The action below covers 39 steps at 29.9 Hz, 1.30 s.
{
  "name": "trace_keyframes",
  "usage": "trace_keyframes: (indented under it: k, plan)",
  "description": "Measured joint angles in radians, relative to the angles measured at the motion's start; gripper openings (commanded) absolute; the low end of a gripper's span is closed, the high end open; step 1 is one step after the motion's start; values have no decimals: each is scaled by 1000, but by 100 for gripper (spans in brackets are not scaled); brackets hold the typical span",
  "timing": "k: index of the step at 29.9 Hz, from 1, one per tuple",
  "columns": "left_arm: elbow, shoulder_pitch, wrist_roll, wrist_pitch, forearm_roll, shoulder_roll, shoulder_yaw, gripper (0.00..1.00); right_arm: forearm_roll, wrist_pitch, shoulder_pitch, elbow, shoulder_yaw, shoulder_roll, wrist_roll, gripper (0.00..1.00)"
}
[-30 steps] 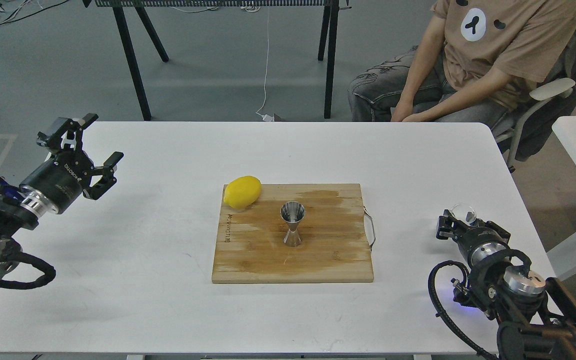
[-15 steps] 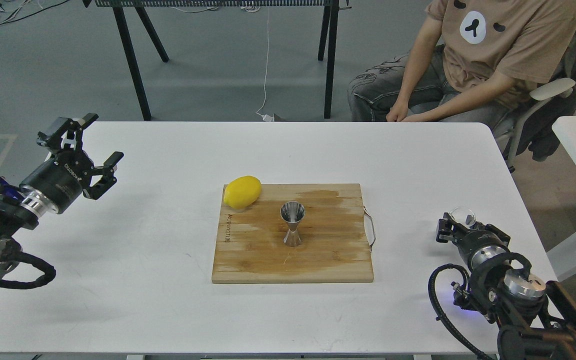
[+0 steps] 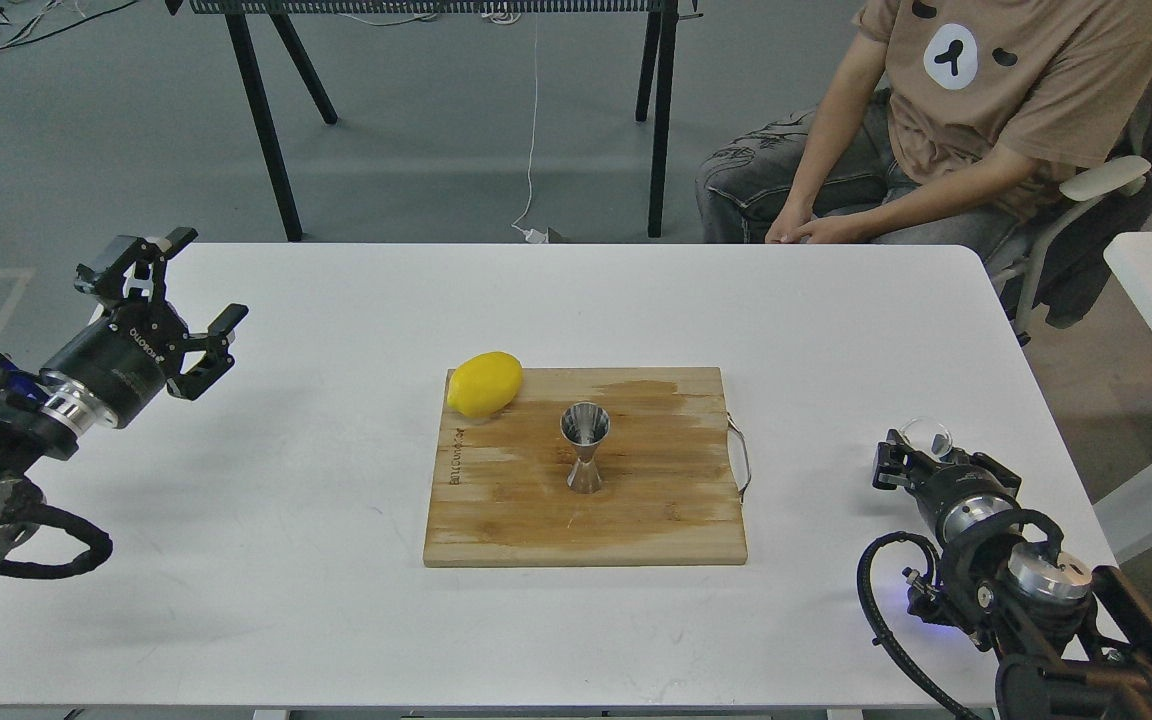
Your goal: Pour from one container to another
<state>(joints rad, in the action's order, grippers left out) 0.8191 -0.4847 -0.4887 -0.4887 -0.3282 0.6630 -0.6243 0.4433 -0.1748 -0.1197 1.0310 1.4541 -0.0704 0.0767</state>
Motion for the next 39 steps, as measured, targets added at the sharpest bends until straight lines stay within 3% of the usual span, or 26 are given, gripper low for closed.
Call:
trace_keyframes:
  k: [39]
  plan:
    - [0,0,0,0,0,1,0,98,-2,2,0,13,-26,1,2,98]
